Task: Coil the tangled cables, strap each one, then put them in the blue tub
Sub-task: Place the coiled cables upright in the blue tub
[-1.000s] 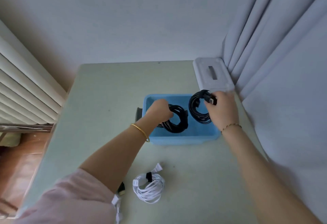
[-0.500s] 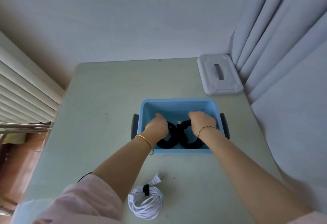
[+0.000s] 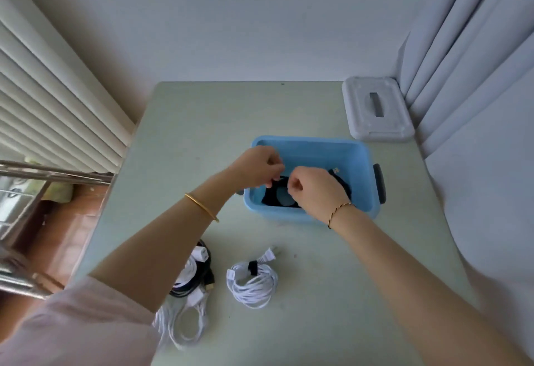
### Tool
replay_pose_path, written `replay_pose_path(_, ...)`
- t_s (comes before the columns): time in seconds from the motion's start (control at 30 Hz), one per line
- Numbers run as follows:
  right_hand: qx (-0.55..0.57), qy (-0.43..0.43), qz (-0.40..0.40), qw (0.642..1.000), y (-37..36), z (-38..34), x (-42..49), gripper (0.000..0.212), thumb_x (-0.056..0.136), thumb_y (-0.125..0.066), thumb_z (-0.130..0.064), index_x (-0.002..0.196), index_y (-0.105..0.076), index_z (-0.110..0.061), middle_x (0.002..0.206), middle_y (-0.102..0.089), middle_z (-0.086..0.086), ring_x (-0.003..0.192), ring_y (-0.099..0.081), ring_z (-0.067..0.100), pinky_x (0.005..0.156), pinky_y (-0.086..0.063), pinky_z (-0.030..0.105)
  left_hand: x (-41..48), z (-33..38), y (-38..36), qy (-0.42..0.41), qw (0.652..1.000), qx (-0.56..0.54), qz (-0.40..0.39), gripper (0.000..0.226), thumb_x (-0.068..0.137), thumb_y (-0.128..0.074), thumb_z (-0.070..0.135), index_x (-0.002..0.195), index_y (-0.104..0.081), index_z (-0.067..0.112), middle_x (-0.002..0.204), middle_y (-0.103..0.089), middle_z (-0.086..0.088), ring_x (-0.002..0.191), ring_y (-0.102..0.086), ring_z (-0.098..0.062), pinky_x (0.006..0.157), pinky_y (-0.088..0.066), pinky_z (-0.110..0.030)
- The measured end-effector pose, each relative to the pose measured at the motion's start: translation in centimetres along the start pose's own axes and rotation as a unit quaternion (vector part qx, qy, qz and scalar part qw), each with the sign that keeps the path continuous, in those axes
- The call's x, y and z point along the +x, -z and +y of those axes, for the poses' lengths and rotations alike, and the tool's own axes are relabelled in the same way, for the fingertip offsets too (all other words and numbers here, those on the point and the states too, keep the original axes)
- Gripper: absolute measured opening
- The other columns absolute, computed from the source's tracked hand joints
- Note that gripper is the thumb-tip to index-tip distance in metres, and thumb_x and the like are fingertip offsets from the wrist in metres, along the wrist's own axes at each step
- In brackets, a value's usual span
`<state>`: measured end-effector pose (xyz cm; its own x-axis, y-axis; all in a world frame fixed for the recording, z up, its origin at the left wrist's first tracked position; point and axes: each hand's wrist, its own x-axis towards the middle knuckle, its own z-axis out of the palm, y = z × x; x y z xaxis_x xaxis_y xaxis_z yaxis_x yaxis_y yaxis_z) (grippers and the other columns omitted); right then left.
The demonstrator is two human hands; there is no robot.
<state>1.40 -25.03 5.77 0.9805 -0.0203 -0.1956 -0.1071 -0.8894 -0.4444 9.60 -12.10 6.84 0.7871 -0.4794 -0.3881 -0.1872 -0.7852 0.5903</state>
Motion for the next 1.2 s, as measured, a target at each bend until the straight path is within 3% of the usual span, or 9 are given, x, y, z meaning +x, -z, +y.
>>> replay_pose_path(0.1,-0.063,0.073,-0.048,0.994,-2.3,-2.5,-1.5,0.017,0.092,-0.047,-0.017,0.088,-0.064,-0.013,0.092,-0.061,0.005,0.087,-0.057,0.024,0.066,-0.046,0.032,-4.3,-2.3,2.1,-0.008,0.988,-0.132,-0.080,0.019,0.090,-0.061,0.014,0.090,-0.064,-0.005,0.071,-0.067,-0.003,0.050,-0.053,-0.013,0.046,-0.041,-0.021)
replay_pose_path(0.27,-0.052,0.183,0.271,0.944,-5.1,-5.1,-3.6,0.010,0.071,-0.068,-0.001,0.076,-0.066,-0.010,0.078,-0.061,0.004,0.077,-0.056,0.027,0.051,-0.045,0.028,-8.9,-9.0,2.2,0.070,0.984,-0.143,-0.084,0.007,0.089,-0.063,0.010,0.086,-0.067,0.004,0.072,-0.067,-0.004,0.050,-0.055,-0.008,0.044,-0.040,-0.018)
replay_pose_path(0.33,0.039,0.201,0.184,0.962,-6.3,-6.1,-3.9,0.017,0.080,-0.059,-0.001,0.088,-0.068,-0.013,0.089,-0.065,0.003,0.084,-0.060,0.025,0.061,-0.051,0.034,-9.3,-11.7,1.5,0.101,0.991,-0.090,-0.020,0.006,0.088,-0.061,0.006,0.085,-0.065,0.010,0.078,-0.066,-0.004,0.057,-0.059,-0.009,0.048,-0.044,-0.017)
replay_pose_path(0.4,0.006,0.157,-0.045,0.987,-8.3,-6.2,-3.8,0.028,0.090,-0.048,-0.006,0.108,-0.063,-0.020,0.107,-0.065,0.001,0.096,-0.060,0.023,0.079,-0.051,0.038,-9.8,-14.5,0.7,0.141,0.990,0.012,0.014,0.018,0.086,-0.057,0.002,0.100,-0.064,0.011,0.099,-0.064,-0.008,0.081,-0.061,-0.017,0.066,-0.050,-0.023)
replay_pose_path(0.47,-0.089,0.119,-0.233,0.961,-10.4,-5.7,-3.3,0.039,0.090,-0.047,-0.005,0.123,-0.056,-0.023,0.120,-0.061,0.002,0.105,-0.057,0.023,0.089,-0.049,0.037,-10.4,-16.7,-0.4,0.192,0.972,0.135,-0.022,0.042,0.086,-0.056,0.008,0.127,-0.054,0.013,0.126,-0.054,-0.011,0.112,-0.054,-0.026,0.091,-0.046,-0.031)
replay_pose_path(0.53,-0.130,0.102,-0.310,0.936,-11.7,-5.1,-2.9,0.042,0.086,-0.051,-0.007,0.124,-0.055,-0.024,0.120,-0.061,0.002,0.106,-0.057,0.025,0.089,-0.049,0.037,-10.8,-17.8,-1.3,0.232,0.956,0.169,-0.062,0.059,0.087,-0.057,0.016,0.142,-0.037,0.016,0.140,-0.043,-0.011,0.125,-0.045,-0.030,0.100,-0.042,-0.036)
replay_pose_path(0.73,-0.219,0.153,-0.320,0.909,-12.6,-5.3,-2.3,0.008,0.084,-0.050,-0.029,0.088,-0.055,-0.025,0.088,-0.059,-0.003,0.083,-0.054,0.023,0.078,-0.040,0.035,-10.9,-18.9,-1.8,0.232,0.959,0.122,-0.104,0.081,0.083,-0.058,0.010,0.151,-0.017,0.023,0.152,-0.029,-0.009,0.131,-0.039,-0.029,0.103,-0.041,-0.038)
replay_pose_path(0.93,-0.205,0.163,-0.256,0.931,-13.8,-4.6,-2.9,0.007,0.080,-0.051,-0.027,0.073,-0.049,-0.025,0.086,-0.060,-0.003,0.078,-0.055,0.023,0.070,-0.033,0.030,-10.3,-19.9,-2.4,0.200,0.950,0.189,-0.147,0.081,0.087,-0.062,0.023,0.152,-0.014,0.021,0.151,-0.026,-0.010,0.137,-0.032,-0.031,0.109,-0.035,-0.041)
replay_pose_path(1.2,-0.028,0.089,-0.222,0.970,-12.4,-3.7,-3.1,0.022,0.077,-0.062,-0.022,0.087,-0.043,-0.025,0.083,-0.055,-0.004,0.078,-0.055,0.021,0.057,-0.038,0.028,-10.0,-19.2,-2.0,0.162,0.964,0.161,-0.136,0.071,0.077,-0.072,0.030,0.136,-0.033,0.018,0.128,-0.030,-0.006,0.103,-0.052,-0.029,0.089,-0.049,-0.037)
